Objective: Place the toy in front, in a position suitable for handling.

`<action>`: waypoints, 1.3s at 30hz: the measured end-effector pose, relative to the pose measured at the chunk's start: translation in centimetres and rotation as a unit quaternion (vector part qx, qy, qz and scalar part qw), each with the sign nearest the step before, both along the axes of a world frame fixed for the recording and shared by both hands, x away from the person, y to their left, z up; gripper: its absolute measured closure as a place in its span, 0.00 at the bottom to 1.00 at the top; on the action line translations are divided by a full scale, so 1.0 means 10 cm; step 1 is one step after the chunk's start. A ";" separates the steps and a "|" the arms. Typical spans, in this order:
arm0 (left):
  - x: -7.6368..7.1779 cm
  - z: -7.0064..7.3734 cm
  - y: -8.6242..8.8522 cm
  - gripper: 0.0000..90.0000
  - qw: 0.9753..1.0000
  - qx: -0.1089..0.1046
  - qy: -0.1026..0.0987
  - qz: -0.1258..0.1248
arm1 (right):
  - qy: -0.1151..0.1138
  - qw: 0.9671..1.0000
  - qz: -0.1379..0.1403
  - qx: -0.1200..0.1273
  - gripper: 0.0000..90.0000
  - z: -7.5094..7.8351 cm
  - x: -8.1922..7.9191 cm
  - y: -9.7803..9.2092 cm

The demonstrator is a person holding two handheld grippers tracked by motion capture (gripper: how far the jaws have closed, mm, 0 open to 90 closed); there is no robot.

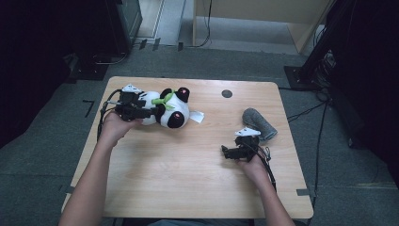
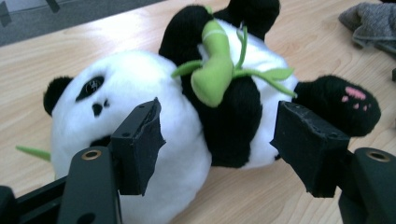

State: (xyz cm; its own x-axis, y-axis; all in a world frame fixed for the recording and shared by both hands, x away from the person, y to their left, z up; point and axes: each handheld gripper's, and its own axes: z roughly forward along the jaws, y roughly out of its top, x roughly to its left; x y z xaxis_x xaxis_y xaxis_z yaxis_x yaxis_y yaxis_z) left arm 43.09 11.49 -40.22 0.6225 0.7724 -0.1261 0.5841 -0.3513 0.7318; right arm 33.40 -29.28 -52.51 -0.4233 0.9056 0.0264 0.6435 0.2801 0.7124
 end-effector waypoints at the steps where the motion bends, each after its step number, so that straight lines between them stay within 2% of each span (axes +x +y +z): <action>1: 0.01 0.01 -0.01 0.36 1.000 -0.002 0.000 0.001 | 0.000 1.000 0.000 0.000 0.00 0.00 0.00 0.00; 5: 0.03 0.07 -0.06 0.39 1.000 -0.026 -0.010 -0.003 | 0.000 1.000 0.000 0.000 0.00 0.00 0.00 0.00; 6: 0.05 0.08 -0.08 0.39 1.000 -0.020 -0.007 -0.007 | 0.000 1.000 0.000 0.000 0.00 0.00 0.00 0.00; 8: 0.07 0.10 -0.14 0.38 1.000 -0.006 -0.019 -0.009 | 0.000 1.000 0.000 0.000 0.00 0.00 0.00 0.00; 11: 0.09 0.11 -0.19 0.38 0.999 -0.018 -0.032 -0.011 | 0.000 1.000 0.000 0.000 0.00 0.00 0.00 0.00; 13: 0.13 0.08 -0.21 0.38 1.000 -0.014 -0.024 -0.012 | 0.000 1.000 0.000 0.000 0.00 0.00 0.00 0.00; 14: 0.15 0.03 -0.24 0.38 1.000 0.005 -0.017 -0.012 | 0.000 1.000 0.000 0.000 0.00 0.00 0.00 0.00; 18: 0.17 -0.03 -0.27 0.37 1.000 0.005 -0.013 -0.016 | -0.001 1.000 0.001 0.000 0.00 0.00 0.00 0.00; 24: 0.20 -0.18 -0.35 0.38 1.000 0.019 -0.012 -0.017 | 0.001 1.000 0.000 0.000 0.00 0.00 0.00 0.00; 28: 0.19 -0.27 -0.31 0.43 1.000 -0.008 -0.024 -0.010 | 0.001 1.000 -0.001 0.001 0.00 0.00 0.00 0.00; 31: 0.18 -0.28 -0.30 0.45 0.999 -0.009 -0.029 -0.012 | 0.001 1.000 -0.001 0.001 0.00 0.00 0.00 0.00; 36: 0.16 -0.31 -0.32 0.52 0.999 0.007 -0.045 -0.015 | 0.002 1.000 -0.002 0.001 0.00 0.00 -0.01 0.00; 37: 0.16 -0.32 -0.31 0.55 0.999 -0.006 -0.040 -0.014 | 0.002 1.000 -0.002 0.001 0.00 0.00 -0.01 0.00; 38: 0.16 -0.32 -0.31 0.60 0.999 -0.006 -0.040 -0.014 | 0.002 1.000 -0.002 0.001 0.00 0.00 -0.01 0.00; 39: 0.16 -0.33 -0.30 0.60 0.999 -0.017 -0.035 -0.012 | 0.002 1.000 -0.002 0.001 0.00 0.00 -0.01 0.00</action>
